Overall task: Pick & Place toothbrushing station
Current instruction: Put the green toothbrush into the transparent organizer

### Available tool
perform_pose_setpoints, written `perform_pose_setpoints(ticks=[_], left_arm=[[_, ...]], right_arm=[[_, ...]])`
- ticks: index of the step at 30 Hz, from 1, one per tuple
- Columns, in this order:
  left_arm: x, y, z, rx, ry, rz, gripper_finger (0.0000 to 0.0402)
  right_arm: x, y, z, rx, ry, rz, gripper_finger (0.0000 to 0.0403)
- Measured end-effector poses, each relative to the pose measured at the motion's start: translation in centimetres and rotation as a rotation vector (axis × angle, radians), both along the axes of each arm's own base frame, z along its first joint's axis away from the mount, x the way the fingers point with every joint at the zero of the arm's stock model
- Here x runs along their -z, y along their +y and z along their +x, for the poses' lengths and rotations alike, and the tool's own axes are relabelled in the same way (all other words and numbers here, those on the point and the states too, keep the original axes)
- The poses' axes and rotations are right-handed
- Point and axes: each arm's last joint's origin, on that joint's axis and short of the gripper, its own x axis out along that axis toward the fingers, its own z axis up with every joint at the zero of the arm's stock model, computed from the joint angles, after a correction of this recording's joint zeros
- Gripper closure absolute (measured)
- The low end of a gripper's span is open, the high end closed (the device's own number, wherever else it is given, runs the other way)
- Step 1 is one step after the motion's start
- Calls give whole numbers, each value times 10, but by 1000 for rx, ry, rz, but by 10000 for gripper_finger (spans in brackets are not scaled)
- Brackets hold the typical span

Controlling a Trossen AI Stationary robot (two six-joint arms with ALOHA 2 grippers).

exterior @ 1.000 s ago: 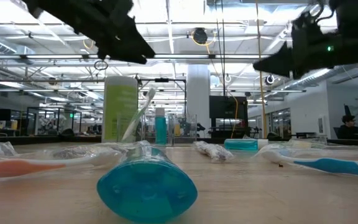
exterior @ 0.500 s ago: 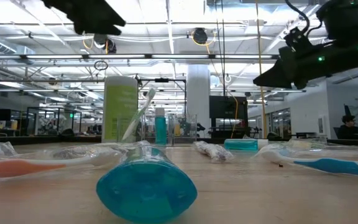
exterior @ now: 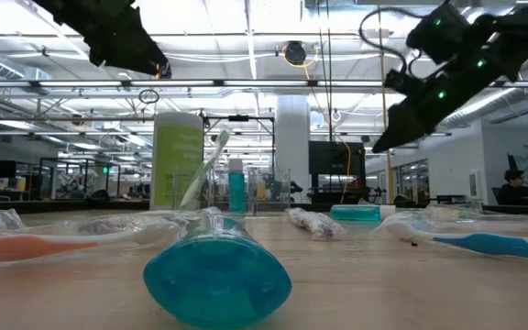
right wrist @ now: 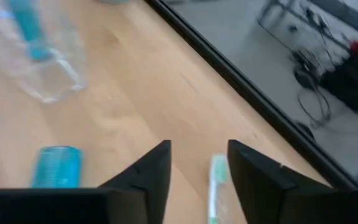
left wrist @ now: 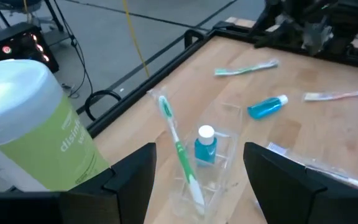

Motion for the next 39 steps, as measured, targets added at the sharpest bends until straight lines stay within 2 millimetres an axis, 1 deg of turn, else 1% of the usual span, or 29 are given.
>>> perform_pose_setpoints(ticks=[3,6,8,10,17,20,24,27,30,33,36,39], left_arm=[[-1,0,0,0,-9,-1,151],[-1,-1,0,8,-6,-3,151],[-1,-1,0,12,-7,-5,151],[-1,-1,0,21,-7,-7,151],[-1,-1,1,26,-11,-10,151],[-1,-1,1,26,-11,-10,151],[-1,-1,1,26,-11,-10,151],[-1,-1,1,26,-11,-10,151],[-1,-1,1,26,-11,-11,151],[-1,-1,1,26,-10,-11,151],[-1,-1,1,27,-10,-11,151],[-1,-1,1,27,-10,-11,151]], right_arm=[[9,-14,-2,89,19,46,215],[21,-27,-5,92,60,128,194],[29,-35,-5,79,59,199,188],[37,-41,-5,87,74,251,187],[64,-57,-8,149,181,308,192],[68,-62,-5,162,159,298,192],[68,-68,-4,161,135,271,193],[72,-72,-6,147,127,312,194],[77,-74,-7,145,130,339,202],[81,-75,-6,146,147,345,218],[83,-75,-6,145,151,347,246],[83,-75,-6,144,150,346,283]])
